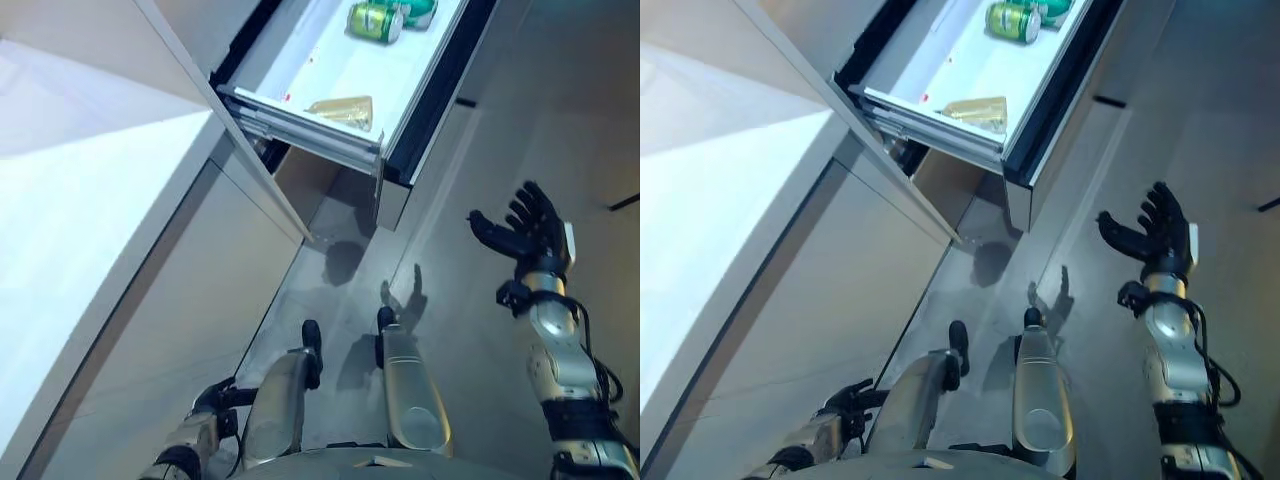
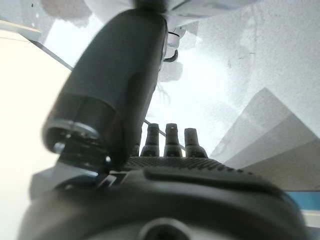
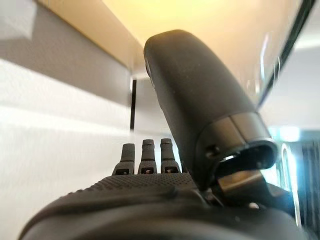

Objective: Put drinks into fridge and close the fridge

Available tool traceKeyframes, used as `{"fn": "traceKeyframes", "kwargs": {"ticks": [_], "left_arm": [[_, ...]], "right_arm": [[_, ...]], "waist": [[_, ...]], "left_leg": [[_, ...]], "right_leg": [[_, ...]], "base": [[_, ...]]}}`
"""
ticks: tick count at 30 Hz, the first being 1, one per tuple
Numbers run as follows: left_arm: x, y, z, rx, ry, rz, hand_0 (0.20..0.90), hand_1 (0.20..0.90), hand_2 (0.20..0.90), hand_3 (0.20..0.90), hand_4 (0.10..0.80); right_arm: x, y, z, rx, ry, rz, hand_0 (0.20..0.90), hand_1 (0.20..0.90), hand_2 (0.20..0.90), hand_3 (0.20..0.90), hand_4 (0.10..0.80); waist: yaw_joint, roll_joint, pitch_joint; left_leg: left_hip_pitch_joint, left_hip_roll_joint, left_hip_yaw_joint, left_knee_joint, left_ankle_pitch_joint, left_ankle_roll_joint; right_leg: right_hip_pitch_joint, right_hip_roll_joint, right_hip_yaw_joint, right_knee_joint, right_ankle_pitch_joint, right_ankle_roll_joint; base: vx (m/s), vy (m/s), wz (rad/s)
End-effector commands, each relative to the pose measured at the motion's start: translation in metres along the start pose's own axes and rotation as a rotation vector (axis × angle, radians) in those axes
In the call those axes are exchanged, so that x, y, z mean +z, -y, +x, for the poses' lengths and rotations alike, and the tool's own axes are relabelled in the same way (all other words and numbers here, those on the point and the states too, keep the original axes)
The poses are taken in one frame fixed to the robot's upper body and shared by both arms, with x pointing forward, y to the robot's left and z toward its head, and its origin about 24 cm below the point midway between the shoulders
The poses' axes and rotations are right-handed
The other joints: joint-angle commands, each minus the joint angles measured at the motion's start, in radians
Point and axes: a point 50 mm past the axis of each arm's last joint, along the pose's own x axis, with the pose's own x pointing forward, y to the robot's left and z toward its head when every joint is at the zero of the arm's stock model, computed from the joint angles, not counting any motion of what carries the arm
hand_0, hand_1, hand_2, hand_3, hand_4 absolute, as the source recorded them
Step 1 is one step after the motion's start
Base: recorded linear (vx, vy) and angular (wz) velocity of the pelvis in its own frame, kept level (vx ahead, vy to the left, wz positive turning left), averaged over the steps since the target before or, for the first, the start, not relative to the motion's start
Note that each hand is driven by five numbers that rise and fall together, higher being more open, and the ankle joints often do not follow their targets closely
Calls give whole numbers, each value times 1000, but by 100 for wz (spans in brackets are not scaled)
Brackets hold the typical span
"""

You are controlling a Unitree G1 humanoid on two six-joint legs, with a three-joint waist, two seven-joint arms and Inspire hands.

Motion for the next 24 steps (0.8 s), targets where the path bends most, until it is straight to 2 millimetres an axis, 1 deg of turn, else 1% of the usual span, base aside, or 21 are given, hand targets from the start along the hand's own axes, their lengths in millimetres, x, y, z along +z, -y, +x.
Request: {"fn": "traceKeyframes", "kwargs": {"ticks": [1, 2, 3, 4, 7, 9, 12, 13, 18, 19, 20, 23, 24], "left_arm": [[9, -23, -1, 81, 38, 10, 900, 900, 900, 900, 800], [12, -21, 0, 76, 45, 17, 900, 900, 900, 900, 800], [13, -20, 0, 74, 46, 20, 900, 900, 900, 900, 800], [17, -15, 0, 66, 54, 30, 900, 900, 900, 900, 800], [24, -9, 0, 60, 64, 33, 900, 900, 900, 900, 800], [32, -6, 0, 57, 82, 42, 900, 900, 900, 900, 800], [39, 0, 0, 49, 96, 48, 900, 900, 900, 900, 800], [40, 2, 0, 46, 99, 57, 900, 900, 900, 900, 800], [44, 14, 0, 24, 102, 83, 900, 900, 900, 900, 800], [45, 15, 0, 18, 106, 89, 900, 900, 900, 900, 800], [46, 16, 0, 16, 108, 92, 900, 900, 900, 900, 800], [49, 21, -1, -1, 117, 108, 900, 900, 900, 900, 800], [52, 23, -1, -8, 126, 110, 900, 900, 900, 900, 800]], "right_arm": [[74, -35, 25, 165, 284, -40, 900, 900, 900, 900, 800], [79, -44, 27, 197, 299, -62, 900, 900, 900, 900, 800], [80, -46, 28, 208, 302, -69, 900, 900, 900, 900, 800], [89, -62, 30, 268, 322, -95, 900, 900, 900, 900, 800], [102, -88, 32, 357, 353, -137, 900, 900, 900, 900, 800], [113, -110, 33, 429, 372, -150, 900, 900, 900, 900, 800], [127, -132, 33, 495, 416, -187, 900, 900, 900, 900, 800], [134, -145, 31, 526, 430, -199, 900, 900, 900, 900, 800], [152, -190, 22, 639, 463, -275, 900, 900, 900, 900, 800], [155, -198, 19, 659, 471, -285, 900, 900, 900, 900, 800], [156, -202, 18, 665, 475, -290, 900, 900, 900, 900, 800], [169, -228, 7, 721, 500, -304, 900, 900, 900, 900, 800], [175, -238, 1, 755, 519, -316, 900, 900, 900, 900, 800]], "waist": [[28, -9, -11], [31, -7, -6], [32, -6, -5], [39, -2, 1], [53, 5, 13], [70, 10, 22], [87, 17, 34], [97, 19, 38], [129, 37, 45], [135, 41, 46], [138, 42, 47], [158, 55, 54], [166, 59, 59]], "left_leg": [[-21, -53, 46, 60, -28, 71], [-28, -54, 46, 65, -27, 71], [-30, -54, 46, 66, -27, 71], [-41, -55, 45, 72, -23, 67], [-53, -56, 43, 72, -14, 64], [-60, -57, 43, 63, -4, 64], [-67, -58, 44, 57, 4, 63], [-67, -58, 44, 57, 6, 60], [-66, -65, 45, 57, 11, 56], [-66, -67, 44, 55, 12, 56], [-66, -68, 43, 53, 14, 56], [-67, -76, 37, 39, 24, 56], [-70, -79, 35, 35, 29, 56]], "right_leg": [[20, 63, -65, 5, -15, -90], [13, 63, -66, 8, -14, -91], [12, 63, -66, 8, -13, -91], [5, 63, -66, 9, -10, -91], [-4, 63, -69, 6, -4, -90], [-13, 61, -74, 1, 0, -88], [-21, 57, -84, 3, 2, -87], [-17, 52, -90, 0, 2, -88], [-13, 33, -104, 1, 2, -87], [-15, 31, -105, 2, 2, -87], [-15, 30, -106, 1, 2, -86], [-18, 28, -108, -6, 5, -85], [-22, 28, -108, -9, 8, -84]], "base": [[-77, -1, -1], [-39, -3, 4], [-37, -2, 7], [-35, 1, 4], [-65, 8, 0], [-98, 7, -10], [-71, 13, -3], [-37, 23, 3], [-2, 43, 3], [-3, 40, 5], [2, 28, 5], [-30, 36, 8], [-69, 15, 9]]}}
